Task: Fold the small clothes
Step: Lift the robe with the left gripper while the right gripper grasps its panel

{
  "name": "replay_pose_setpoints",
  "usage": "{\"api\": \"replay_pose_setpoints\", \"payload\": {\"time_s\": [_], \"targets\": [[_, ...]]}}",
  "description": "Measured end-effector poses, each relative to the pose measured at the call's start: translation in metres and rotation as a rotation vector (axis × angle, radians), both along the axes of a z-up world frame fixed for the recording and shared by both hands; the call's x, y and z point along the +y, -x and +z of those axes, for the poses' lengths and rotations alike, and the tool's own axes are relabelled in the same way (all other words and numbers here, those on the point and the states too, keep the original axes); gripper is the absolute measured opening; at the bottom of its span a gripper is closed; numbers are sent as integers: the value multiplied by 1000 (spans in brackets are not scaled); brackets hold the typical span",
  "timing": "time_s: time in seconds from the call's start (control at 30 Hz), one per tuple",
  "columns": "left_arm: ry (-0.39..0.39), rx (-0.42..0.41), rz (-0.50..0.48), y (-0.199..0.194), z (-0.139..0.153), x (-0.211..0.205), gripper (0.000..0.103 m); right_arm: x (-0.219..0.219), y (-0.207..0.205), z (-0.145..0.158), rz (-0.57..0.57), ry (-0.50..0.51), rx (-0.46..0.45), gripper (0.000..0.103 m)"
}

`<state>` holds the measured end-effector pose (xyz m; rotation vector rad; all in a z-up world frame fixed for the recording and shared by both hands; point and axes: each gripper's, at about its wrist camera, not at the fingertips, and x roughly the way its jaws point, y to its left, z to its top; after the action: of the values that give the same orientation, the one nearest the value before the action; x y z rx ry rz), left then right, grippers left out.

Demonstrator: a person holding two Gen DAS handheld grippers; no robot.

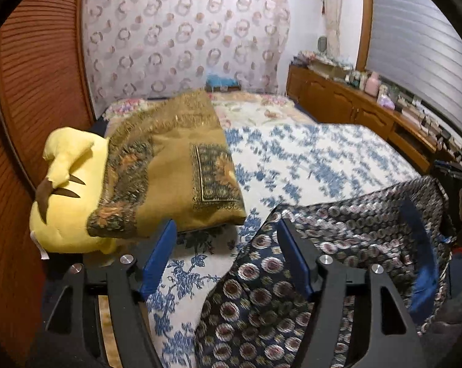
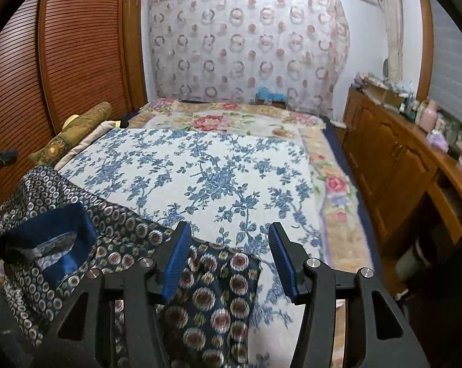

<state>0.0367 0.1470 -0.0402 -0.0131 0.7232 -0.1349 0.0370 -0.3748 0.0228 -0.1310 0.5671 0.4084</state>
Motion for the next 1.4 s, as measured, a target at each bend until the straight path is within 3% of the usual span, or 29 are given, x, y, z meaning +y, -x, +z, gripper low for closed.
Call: {"api": "replay_pose_setpoints", "payload": {"time_s": [0.2,0.57,1.03,1.17,1.2,1.23,1.3,1.33,1.4], "targets": [[-23,94,0,-15,-27,-4,69,2,-25,-15,-7,8,74,54],[-36,191,-35,-13,-56,-15,69,6,-46,-38,-3,10,160,54],[40,181,-52,1,-62,-18,68,12,-47,-45,28,-16,200,54],[59,167,-79,8,-62,-21,56,14,-43,-45,44,-9,200,40],[64,167,-85,9,-62,-22,55,16,-42,-45,49,-7,199,33],[67,167,-94,10,-62,-23,49,18,-41,-45,58,-9,199,29],[82,173,-123,13,-60,-25,26,20,-39,-45,70,-15,203,14],[94,174,-136,15,-59,-26,16,21,-36,-45,75,-19,201,13],[74,156,-140,22,-53,-29,11,22,-27,-40,88,-30,175,8]]}}
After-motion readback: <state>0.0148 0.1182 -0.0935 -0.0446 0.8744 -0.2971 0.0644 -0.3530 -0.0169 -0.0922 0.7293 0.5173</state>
